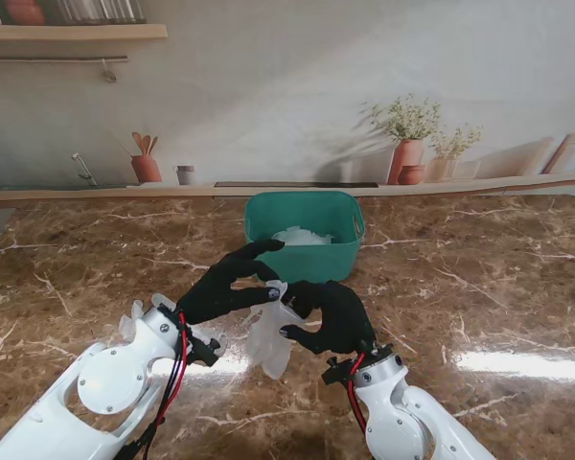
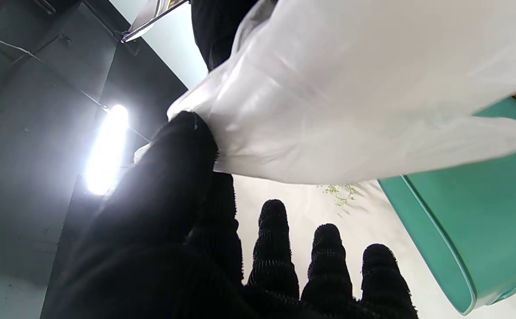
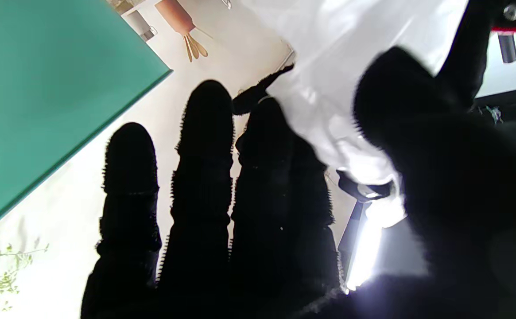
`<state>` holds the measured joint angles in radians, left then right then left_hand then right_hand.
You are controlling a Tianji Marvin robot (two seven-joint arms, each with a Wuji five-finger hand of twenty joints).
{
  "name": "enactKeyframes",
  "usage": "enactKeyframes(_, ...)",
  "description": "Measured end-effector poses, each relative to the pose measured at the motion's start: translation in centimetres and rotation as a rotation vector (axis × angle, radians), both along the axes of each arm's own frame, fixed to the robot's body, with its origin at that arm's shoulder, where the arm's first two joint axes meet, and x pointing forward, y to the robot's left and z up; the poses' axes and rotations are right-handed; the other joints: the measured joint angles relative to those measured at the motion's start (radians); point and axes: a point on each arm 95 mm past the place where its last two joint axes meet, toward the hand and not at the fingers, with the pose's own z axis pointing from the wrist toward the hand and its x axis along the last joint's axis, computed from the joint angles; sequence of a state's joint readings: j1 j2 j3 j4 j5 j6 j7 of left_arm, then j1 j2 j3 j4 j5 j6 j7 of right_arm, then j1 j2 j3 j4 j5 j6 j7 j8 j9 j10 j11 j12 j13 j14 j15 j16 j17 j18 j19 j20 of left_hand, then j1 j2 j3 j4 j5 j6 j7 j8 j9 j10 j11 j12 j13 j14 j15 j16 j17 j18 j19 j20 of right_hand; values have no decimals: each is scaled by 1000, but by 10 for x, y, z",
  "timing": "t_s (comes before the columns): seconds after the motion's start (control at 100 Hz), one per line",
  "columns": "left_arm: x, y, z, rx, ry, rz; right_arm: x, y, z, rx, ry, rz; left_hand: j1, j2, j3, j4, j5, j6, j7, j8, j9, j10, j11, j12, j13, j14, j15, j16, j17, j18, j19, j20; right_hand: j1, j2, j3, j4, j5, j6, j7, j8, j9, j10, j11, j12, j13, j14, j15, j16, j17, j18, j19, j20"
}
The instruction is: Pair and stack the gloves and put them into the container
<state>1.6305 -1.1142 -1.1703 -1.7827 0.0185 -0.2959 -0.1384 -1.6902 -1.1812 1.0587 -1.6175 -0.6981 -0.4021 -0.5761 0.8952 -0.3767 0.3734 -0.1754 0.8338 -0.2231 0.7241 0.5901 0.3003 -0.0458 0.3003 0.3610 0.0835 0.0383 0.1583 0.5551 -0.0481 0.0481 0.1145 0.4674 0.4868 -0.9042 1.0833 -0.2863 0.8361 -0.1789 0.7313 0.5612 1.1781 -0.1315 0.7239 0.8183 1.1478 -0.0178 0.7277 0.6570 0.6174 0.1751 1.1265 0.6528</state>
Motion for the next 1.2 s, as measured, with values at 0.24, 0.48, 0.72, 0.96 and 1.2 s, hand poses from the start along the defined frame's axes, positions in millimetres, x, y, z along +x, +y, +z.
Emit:
enactKeyframes(0.24,-1,5,-1,23,-11,16,1,-6,7,-19,-48,-41,0,0,0,0,0,1,0,0,4,0,4,0,1,0,0,0,0,0,0,11,12,215,-7,0,66,-72,177,-164,70,-4,-33,19,9,-2,34,9,-15,0,27,-2)
enactKeyframes(0.48,-7,10,-1,96,-89,61,-4,-25,27,-110,-95,-102,-17,-25,56,0,2,16,15,-137,335,36,46,65,201,48,95,53,-25,36,92,255,-25,287,-13,-3,63,-73,180,-154,70,12,-118,-42,-17,9,-6,6,-34,0,53,-2)
enactKeyframes(0.72,-18,13,0,99,-143,105,-14,-33,38,-166,-102,-89,-94,-175,238,1,96,38,75,-337,860,57,137,243,679,158,373,224,78,187,515,468,-25,299,-32,-4,102,-60,203,-3,80,25,-86,-43,-17,12,58,21,-24,1,155,70)
enactKeyframes(0.96,-38,13,-3,73,-150,90,-36,-32,48,-139,-52,5,-97,-237,298,2,120,66,123,-375,979,58,145,167,794,164,436,240,124,208,821,452,-37,279,18,15,135,-30,215,90,107,33,-44,-20,-14,12,129,48,-10,9,191,118)
enactKeyframes(1.2,-64,16,-7,22,-56,2,-69,-32,56,-98,87,79,-89,-183,277,2,88,125,149,-318,1029,55,218,61,856,165,474,240,162,209,909,417,-37,246,66,25,163,16,230,90,159,49,-36,-19,33,33,170,49,46,24,245,132)
